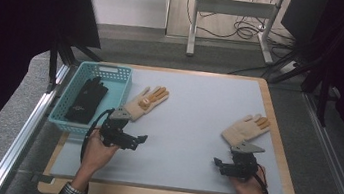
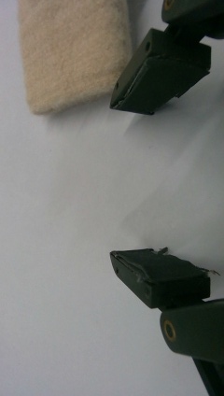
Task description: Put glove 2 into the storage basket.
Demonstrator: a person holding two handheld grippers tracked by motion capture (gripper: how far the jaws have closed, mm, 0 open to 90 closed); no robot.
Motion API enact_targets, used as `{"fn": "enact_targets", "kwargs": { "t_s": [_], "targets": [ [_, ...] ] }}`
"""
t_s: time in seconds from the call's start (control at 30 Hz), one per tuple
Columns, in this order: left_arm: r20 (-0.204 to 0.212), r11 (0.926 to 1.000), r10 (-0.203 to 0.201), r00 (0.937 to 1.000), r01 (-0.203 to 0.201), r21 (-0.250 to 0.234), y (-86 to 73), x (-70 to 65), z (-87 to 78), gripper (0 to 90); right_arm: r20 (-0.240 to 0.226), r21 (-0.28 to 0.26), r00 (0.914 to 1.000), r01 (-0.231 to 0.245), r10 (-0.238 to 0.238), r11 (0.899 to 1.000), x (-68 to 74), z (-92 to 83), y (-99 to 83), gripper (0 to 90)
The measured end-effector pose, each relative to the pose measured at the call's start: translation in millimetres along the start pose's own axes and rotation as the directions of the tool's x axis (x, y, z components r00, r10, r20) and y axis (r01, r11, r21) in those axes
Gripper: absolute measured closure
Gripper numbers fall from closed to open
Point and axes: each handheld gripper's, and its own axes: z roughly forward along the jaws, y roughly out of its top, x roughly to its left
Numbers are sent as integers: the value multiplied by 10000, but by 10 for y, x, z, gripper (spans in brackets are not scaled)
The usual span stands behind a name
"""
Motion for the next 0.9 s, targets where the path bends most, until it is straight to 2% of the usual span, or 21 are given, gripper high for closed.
{"fn": "enact_targets", "kwargs": {
  "t_s": [0.07,0.23,0.33,0.37,0.4,0.53,0.6,0.67,0.7,0.73,0.77,0.83,0.9],
  "targets": [
    [103,10000,-11,9999,11,-14,-88,-55,52,16,3,-3,10000,4,-4,10000,0,0,0,218],
    [-4,9997,-83,10000,83,219,-284,-102,173,16,-5,-3,10000,-13,13,10000,-2,0,0,218],
    [-271,9988,-85,9996,98,473,-385,-100,238,17,-6,-3,10000,-14,14,10000,-1,0,0,218],
    [-406,9979,17,9992,9,654,-407,-103,259,17,-2,-5,10000,-11,11,10000,-2,0,0,218],
    [-811,9951,323,9962,-244,962,-439,-114,283,17,-11,-10,10000,-15,15,10000,-3,1,0,219],
    [-846,9933,307,9959,-210,1134,-480,-129,323,17,-14,-10,10000,-18,18,10000,-3,1,0,219],
    [-1067,9906,423,9934,-278,1340,-504,-139,358,17,-20,-8,10000,-22,22,10000,-3,0,0,219],
    [-960,9912,238,9951,-110,1316,-527,-122,369,15,-28,-7,10000,-29,28,10000,-4,0,1,219],
    [-815,9917,-131,9966,233,1261,-543,-94,377,13,-36,-5,10000,-28,28,10000,-5,0,1,218],
    [-709,9923,-297,9970,380,1183,-546,-75,369,11,-51,17,10000,-29,30,10000,-6,-3,3,218],
    [-653,9924,-357,9972,430,1152,-548,-68,366,16,-81,13,10000,-38,38,10000,-9,-3,3,212],
    [-802,9917,-147,9967,248,1264,-546,-91,378,15,-163,-4,9999,-53,53,10000,-15,-6,3,210],
    [-790,9919,-166,9967,264,1246,-548,-89,377,12,-215,-61,9996,-183,182,9998,-26,-19,2,211]
  ]
}}
